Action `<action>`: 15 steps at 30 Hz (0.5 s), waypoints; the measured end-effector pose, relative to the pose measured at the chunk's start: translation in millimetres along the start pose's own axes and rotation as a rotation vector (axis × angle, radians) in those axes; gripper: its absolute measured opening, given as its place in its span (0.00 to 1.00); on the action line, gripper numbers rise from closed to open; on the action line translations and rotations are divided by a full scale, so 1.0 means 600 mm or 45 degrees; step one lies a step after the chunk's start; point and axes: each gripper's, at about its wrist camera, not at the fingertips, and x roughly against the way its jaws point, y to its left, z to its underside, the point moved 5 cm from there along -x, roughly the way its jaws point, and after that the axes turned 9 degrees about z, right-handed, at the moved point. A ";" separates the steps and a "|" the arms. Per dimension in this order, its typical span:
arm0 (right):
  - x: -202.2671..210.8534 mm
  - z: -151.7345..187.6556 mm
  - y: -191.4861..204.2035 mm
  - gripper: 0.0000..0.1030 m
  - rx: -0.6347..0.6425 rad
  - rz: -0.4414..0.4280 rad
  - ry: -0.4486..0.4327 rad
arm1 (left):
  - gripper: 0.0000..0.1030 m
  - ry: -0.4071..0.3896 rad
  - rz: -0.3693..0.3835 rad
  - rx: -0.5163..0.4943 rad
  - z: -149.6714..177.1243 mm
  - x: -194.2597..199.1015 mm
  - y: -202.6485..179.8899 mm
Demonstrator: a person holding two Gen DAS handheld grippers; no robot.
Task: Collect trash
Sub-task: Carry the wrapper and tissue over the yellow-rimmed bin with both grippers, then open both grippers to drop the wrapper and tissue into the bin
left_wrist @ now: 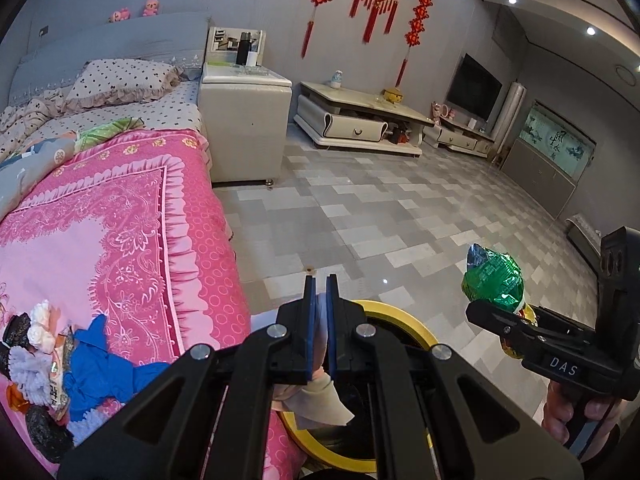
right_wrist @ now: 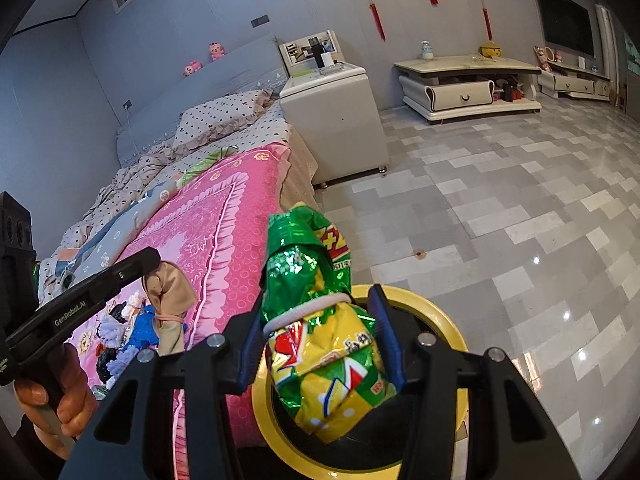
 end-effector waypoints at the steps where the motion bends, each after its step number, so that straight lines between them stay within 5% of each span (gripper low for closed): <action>1: -0.007 0.005 -0.005 0.45 -0.007 0.002 0.014 | 0.04 0.016 0.006 0.006 0.005 -0.012 0.001; 15: -0.070 0.072 -0.064 0.45 -0.056 0.109 0.132 | 0.04 0.166 0.043 0.020 0.056 -0.118 -0.018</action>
